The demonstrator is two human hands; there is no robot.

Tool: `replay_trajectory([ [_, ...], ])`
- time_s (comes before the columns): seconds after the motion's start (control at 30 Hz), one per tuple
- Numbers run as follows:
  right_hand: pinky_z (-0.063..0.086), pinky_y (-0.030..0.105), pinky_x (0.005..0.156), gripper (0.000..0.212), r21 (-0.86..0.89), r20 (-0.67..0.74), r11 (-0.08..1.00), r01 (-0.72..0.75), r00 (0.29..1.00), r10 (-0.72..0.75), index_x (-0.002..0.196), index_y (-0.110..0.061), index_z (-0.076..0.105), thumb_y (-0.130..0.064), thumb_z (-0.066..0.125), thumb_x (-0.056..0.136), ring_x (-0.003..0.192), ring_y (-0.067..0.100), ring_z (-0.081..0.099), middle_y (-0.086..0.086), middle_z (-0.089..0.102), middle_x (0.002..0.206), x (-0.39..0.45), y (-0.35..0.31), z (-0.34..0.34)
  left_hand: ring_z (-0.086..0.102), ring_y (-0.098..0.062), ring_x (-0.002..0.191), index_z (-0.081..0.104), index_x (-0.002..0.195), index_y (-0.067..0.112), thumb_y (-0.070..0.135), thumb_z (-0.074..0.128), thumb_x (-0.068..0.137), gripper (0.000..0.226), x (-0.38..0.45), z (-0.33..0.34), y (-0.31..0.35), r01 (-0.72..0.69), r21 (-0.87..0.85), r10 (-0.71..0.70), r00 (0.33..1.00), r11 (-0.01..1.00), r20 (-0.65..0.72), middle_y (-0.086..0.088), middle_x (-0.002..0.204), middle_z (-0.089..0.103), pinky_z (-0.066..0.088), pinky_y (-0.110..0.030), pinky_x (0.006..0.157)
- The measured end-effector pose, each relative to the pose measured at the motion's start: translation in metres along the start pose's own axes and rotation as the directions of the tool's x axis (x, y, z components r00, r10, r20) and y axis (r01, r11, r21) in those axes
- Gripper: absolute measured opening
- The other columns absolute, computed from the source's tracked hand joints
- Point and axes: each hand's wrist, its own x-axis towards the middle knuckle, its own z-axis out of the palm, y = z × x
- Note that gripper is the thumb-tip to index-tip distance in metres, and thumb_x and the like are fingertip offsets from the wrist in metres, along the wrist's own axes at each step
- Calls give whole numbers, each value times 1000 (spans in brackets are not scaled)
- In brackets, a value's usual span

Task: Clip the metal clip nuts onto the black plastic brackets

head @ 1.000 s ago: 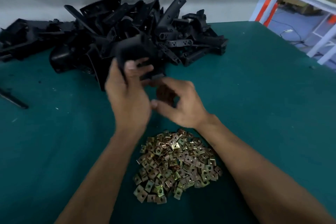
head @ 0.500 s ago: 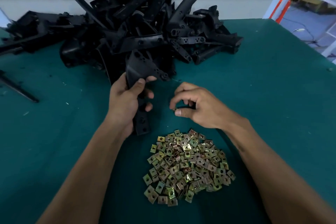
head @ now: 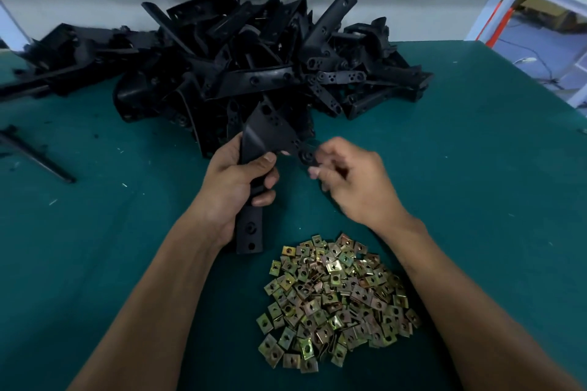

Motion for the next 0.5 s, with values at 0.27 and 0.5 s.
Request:
replay_trajectory([
  [0.27, 51, 21, 57, 23, 761, 11, 638, -120, 985, 172, 82, -14, 81, 7, 77, 74, 59, 9, 62, 2, 73, 72, 2, -1, -5, 31, -9, 54, 59, 90, 16, -4, 49, 101, 25, 0, 5, -4, 30, 14, -31, 994, 999, 104, 6, 70, 46, 30, -19, 40],
  [0.5, 50, 15, 51, 16, 861, 104, 460, -217, 960, 259, 92, -6, 81, -5, 72, 79, 58, 12, 65, 10, 73, 73, 7, -2, -6, 27, -11, 53, 54, 104, 7, 0, 48, 102, 8, 0, 6, -5, 26, 62, -31, 995, 998, 89, -3, 91, 59, 28, -19, 40],
])
